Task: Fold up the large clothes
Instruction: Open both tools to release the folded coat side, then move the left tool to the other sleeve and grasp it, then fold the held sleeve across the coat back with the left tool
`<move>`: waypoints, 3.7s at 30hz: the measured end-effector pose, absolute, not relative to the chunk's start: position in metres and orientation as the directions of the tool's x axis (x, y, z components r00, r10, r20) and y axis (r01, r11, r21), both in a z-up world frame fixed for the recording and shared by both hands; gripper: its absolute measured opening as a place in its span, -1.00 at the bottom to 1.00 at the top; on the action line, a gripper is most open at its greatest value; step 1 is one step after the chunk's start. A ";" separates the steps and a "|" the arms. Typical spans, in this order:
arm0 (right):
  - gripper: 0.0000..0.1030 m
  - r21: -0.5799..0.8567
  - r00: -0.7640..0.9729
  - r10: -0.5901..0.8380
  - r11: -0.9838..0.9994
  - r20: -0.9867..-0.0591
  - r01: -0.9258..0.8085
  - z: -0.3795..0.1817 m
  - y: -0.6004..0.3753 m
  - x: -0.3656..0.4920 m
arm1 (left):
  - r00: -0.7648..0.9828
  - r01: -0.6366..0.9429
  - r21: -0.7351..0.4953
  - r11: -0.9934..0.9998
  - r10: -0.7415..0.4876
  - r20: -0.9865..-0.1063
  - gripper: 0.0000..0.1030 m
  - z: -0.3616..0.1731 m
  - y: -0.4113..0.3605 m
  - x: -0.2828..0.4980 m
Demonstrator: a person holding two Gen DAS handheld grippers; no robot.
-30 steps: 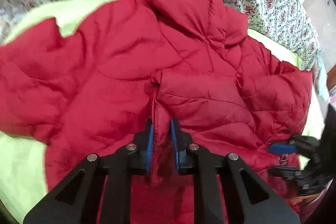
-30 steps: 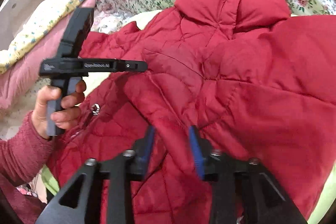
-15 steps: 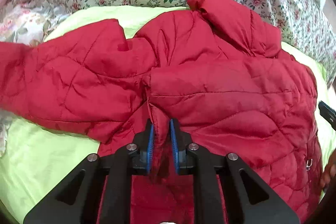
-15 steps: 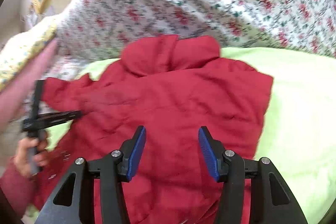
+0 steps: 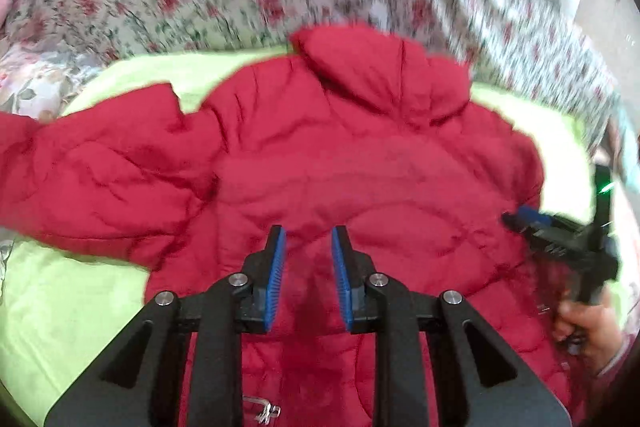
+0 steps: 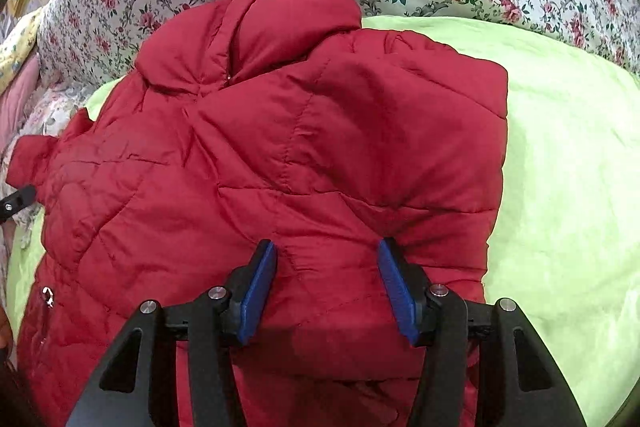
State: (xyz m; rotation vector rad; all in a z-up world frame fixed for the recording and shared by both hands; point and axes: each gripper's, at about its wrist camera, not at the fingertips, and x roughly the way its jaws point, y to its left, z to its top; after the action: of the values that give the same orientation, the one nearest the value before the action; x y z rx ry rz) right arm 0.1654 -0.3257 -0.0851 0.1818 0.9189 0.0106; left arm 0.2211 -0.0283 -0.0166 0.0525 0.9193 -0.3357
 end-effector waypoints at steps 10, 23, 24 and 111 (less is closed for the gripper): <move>0.08 0.157 0.617 0.059 0.982 -0.785 0.105 -0.085 -0.324 0.157 | 0.495 0.259 -0.133 0.957 -0.250 -0.832 -0.53 -0.067 -0.018 0.245; 0.38 0.240 0.652 0.113 0.965 -0.750 0.109 -0.050 -0.320 0.116 | 0.532 0.166 -0.131 0.977 -0.200 -0.823 0.34 -0.040 0.031 0.213; 0.37 0.246 0.656 0.126 0.965 -0.744 0.093 -0.046 -0.316 0.110 | 0.532 0.158 -0.139 0.978 -0.203 -0.822 0.34 -0.040 0.036 0.212; 0.38 0.434 0.648 0.303 0.900 -0.699 0.048 -0.034 -0.304 0.025 | 0.612 0.419 -0.205 0.885 -0.442 -0.656 -0.88 -0.002 -0.077 0.178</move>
State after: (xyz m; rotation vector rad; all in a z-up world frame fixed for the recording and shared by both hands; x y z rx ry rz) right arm 0.0254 -0.3038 -0.0339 0.4417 0.8607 0.1506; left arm 0.1778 -0.0774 -0.0020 -0.0318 0.7651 -0.4962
